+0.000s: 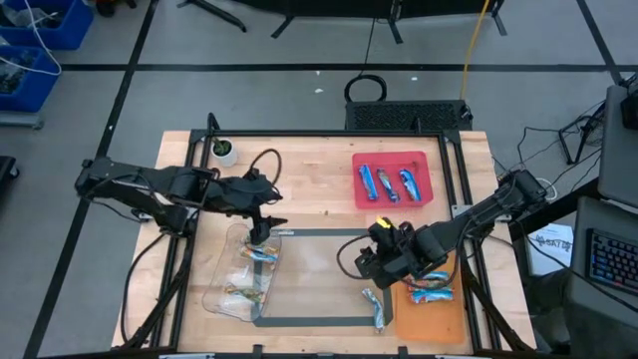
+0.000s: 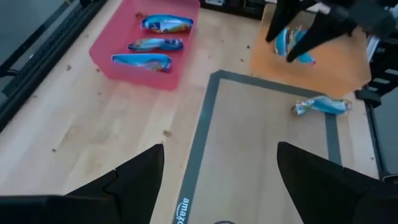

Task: Pick and place Granola Bars by type
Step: Put the yellow granola bar into the transparent bin

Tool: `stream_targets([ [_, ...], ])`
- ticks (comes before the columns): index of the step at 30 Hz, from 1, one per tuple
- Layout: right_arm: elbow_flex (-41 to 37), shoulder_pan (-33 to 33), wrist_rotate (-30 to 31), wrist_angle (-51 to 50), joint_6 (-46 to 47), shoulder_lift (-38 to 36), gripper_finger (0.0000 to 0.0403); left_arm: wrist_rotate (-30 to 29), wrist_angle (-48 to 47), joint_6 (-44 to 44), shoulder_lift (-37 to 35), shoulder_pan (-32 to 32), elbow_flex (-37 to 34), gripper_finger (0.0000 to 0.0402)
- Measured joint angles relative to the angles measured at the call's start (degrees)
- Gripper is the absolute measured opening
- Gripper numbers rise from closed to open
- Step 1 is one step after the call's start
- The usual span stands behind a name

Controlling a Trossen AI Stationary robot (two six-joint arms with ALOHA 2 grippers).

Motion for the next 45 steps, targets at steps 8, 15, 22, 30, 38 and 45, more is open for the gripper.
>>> stream_targets([
  [8, 0.0, 1.9, -3.9, 0.2, 4.1, 2.6, 0.0214, -0.5, -0.2, 0.0, -4.4, 0.0, 0.0, 0.0319],
  [15, 0.0, 3.4, -8.5, 1.0, 8.2, 5.7, 0.0219, -0.6, -1.2, 0.5, -7.5, 0.0, 0.0, 0.0310],
  [22, 0.0, 4.4, -11.0, 4.5, 10.1, 7.9, 0.0220, -0.6, -1.5, 2.9, -9.0, 0.0, 0.0, 0.0316],
  [30, 0.0, 4.2, -17.5, 7.9, 9.5, 10.9, 0.0233, -0.9, -3.5, 3.4, -9.4, 0.0, 0.0, 0.0301],
  [38, 0.0, 4.2, -22.9, 8.1, 11.6, 12.9, 0.0243, -0.9, -6.3, 3.4, -9.4, 0.0, 0.0, 0.0303],
  [45, 0.0, 2.9, -26.1, 10.5, 6.3, 12.9, 0.0232, -0.9, -8.6, 3.4, -9.4, 0.0, 0.0, 0.0292],
])
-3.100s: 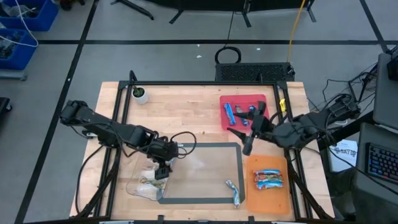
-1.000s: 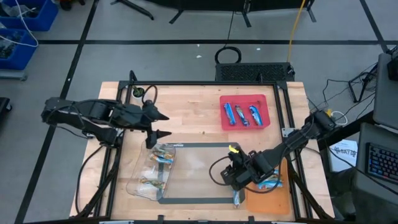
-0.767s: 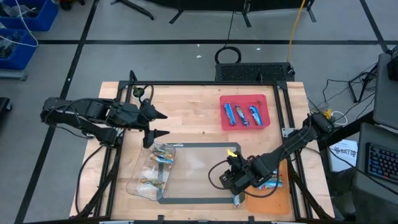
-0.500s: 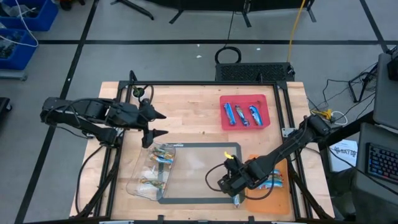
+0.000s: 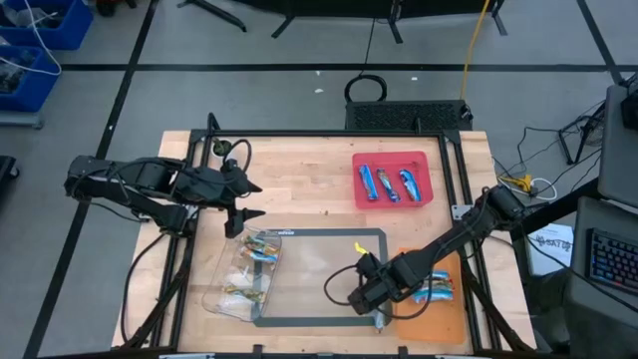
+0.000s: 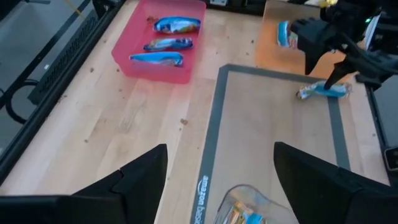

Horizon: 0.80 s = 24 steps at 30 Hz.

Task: Pick and place Granola Bars by type
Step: Put the yellow granola bar into the transparent bin

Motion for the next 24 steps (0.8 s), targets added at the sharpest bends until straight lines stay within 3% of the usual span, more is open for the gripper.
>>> stream_targets([
  [8, 0.0, -2.0, -2.8, 1.4, -4.2, 0.0, 0.0219, 2.0, -3.9, -0.1, 0.0, 0.0, 0.0, 0.0286],
  [15, 0.0, -2.9, -2.8, 10.0, -14.1, -0.4, 0.0219, 3.5, -4.1, -0.5, 0.0, 0.0, 0.0, 0.0283],
  [20, -0.5, -4.4, -7.9, 14.7, -22.3, -0.4, 0.0219, 3.5, -4.1, -0.3, 0.0, 0.0, 0.0, 0.0286],
  [24, -0.6, -5.5, -8.5, 15.4, -22.0, -0.4, 0.0224, 3.4, -4.0, -0.9, 0.0, 0.0, 0.0, 0.0284],
])
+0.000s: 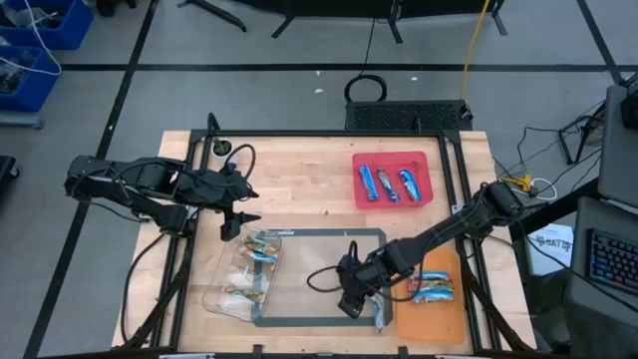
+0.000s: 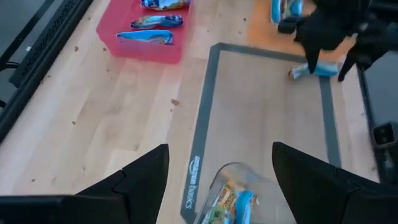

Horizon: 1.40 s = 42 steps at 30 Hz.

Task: Pick and place Granola Bars by type
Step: Put the yellow granola bar into the transparent bin

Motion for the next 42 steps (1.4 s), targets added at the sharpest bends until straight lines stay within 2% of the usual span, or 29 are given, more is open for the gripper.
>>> stream_targets([
  [4, -0.8, -0.7, -1.7, -0.1, 3.8, 0.0, 0.0238, -1.7, 1.4, 1.9, -0.9, 0.0, 0.0, 0.0281],
  [9, -1.3, -0.6, -1.7, 0.1, 2.3, 0.0, 0.0248, -2.0, 1.6, 7.6, -5.0, -0.8, 0.0, 0.0284],
  [18, -1.3, -2.3, -3.1, -0.7, 4.3, 0.0, 0.0252, -2.1, 2.8, 7.5, -16.9, -0.9, -4.9, 0.0281],
  [24, -1.3, -3.3, -5.2, -1.9, 6.3, 0.0, 0.0303, -1.8, 3.0, 3.8, -23.2, -0.9, -9.9, 0.0285],
  [30, -1.3, -4.8, -7.8, -4.7, 7.0, 0.0, 0.0352, -1.5, 2.9, 2.4, -25.2, -0.9, -12.1, 0.0283],
  [38, -0.8, -3.5, -4.9, -11.1, 12.7, 0.0, 0.0331, -0.3, 2.8, 3.6, -25.2, -0.9, -12.2, 0.0284],
  [42, -0.7, -3.1, -4.9, -10.4, 14.0, 0.0, 0.0318, 0.3, 2.7, 4.6, -25.2, -0.9, -12.2, 0.0286],
])
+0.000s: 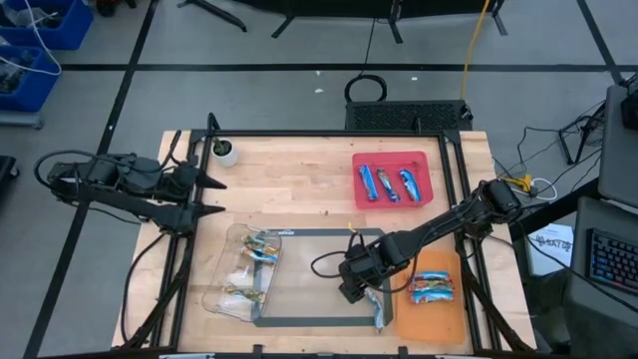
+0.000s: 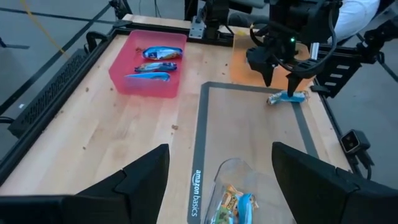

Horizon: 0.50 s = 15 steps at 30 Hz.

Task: Pick and place Granola Bars by type
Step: Put the yellow granola bar into the transparent bin

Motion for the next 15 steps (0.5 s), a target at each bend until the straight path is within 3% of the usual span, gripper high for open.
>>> stream_targets([
  [4, 2.0, 0.0, 0.2, -0.8, -0.5, 0.2, 0.0314, 0.1, 0.0, 0.3, 0.0, 0.0, 0.0, 0.0281],
  [10, 11.3, -0.3, 0.3, -6.9, -3.1, 5.0, 0.0313, 0.2, -1.0, 0.3, 0.0, 0.0, 0.0, 0.0278],
  [15, 18.0, -0.1, 2.2, -19.5, -5.7, 9.9, 0.0313, 0.3, -1.3, 0.1, 0.0, 0.0, 0.0, 0.0278],
])
